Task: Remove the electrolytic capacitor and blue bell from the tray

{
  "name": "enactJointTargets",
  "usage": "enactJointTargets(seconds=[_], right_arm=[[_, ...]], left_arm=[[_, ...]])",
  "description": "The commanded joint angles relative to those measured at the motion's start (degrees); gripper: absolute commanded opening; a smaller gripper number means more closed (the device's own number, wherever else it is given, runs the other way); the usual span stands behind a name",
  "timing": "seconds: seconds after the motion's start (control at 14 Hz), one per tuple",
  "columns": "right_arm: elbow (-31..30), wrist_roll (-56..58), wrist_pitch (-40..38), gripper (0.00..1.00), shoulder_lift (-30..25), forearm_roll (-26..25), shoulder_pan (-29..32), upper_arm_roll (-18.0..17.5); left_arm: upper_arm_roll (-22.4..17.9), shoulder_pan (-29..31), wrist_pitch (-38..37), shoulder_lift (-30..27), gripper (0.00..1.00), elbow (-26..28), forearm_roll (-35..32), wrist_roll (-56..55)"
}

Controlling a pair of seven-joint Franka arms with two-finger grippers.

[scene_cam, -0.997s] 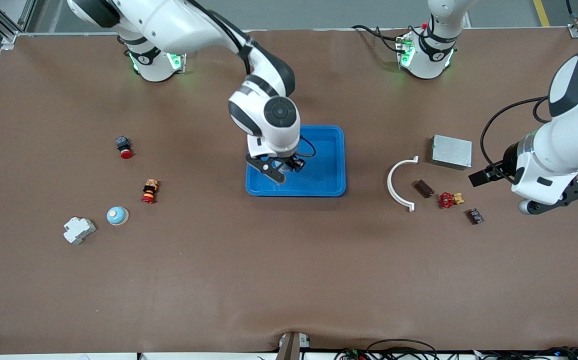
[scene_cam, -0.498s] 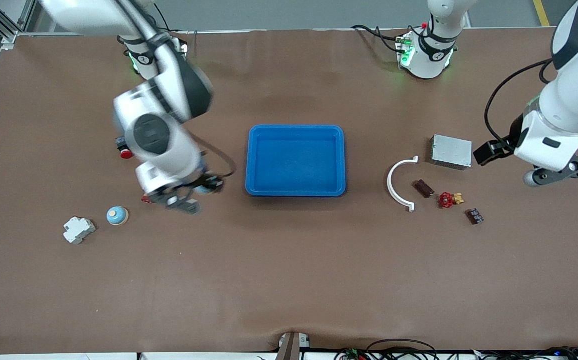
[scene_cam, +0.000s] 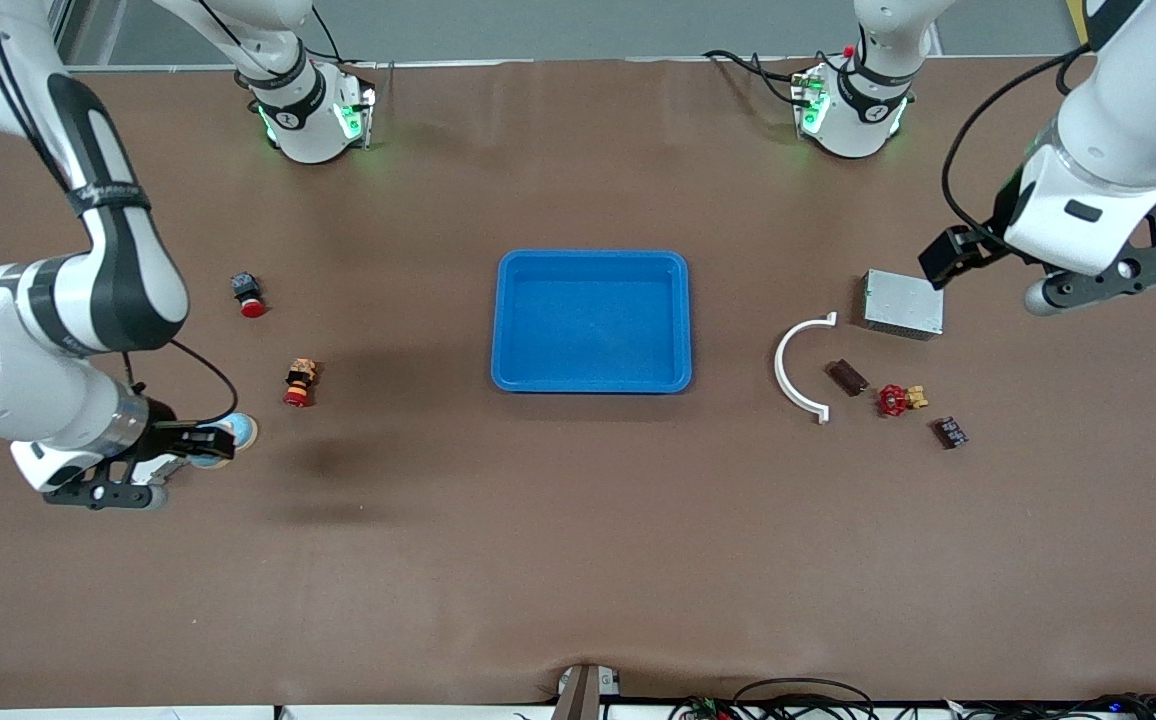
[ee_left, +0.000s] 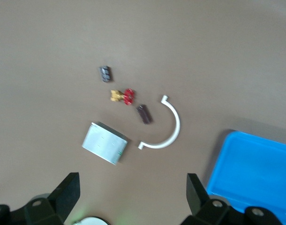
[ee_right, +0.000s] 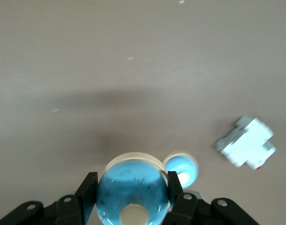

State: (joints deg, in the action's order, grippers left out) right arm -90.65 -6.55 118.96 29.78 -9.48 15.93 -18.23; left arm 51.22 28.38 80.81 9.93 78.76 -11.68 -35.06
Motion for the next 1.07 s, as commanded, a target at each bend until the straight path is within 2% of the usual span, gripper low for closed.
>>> enactJointTargets(seconds=[0.0,0.14,0.28,0.64,0.85,1.0], right_arm=[[0.12,5.03,5.21,0.0,4.22,-3.17,3.83,-1.11],[0.21,6.63,8.73,0.0,7.12,-5.09,4.98,-0.5],[1.87,6.72,9.54,0.0,9.76,-8.0,4.9,0.38],[6.36,6.9,11.11,0.0,15.12,-8.27,4.2,1.88],[6.45,6.64,12.61,0.0,16.54,-8.27,3.67,2.41],[6.45,6.29,12.7,0.0,16.89,-8.27,3.23,2.41]], left_arm=[[-9.17,-7.17,-0.47,-6.05,1.0,2.53,4.99,1.57],[-15.24,-11.66,-0.47,-7.38,1.0,3.5,5.7,1.48],[-19.38,-13.87,-0.39,-8.26,1.0,4.2,7.11,1.75],[-31.68,-22.39,-0.04,-9.31,1.0,5.43,7.11,7.79],[-35.21,-22.49,3.91,-12.56,1.0,10.42,7.2,15.61],[-36.36,-22.58,4.71,-13.88,1.0,12.37,7.2,16.86]])
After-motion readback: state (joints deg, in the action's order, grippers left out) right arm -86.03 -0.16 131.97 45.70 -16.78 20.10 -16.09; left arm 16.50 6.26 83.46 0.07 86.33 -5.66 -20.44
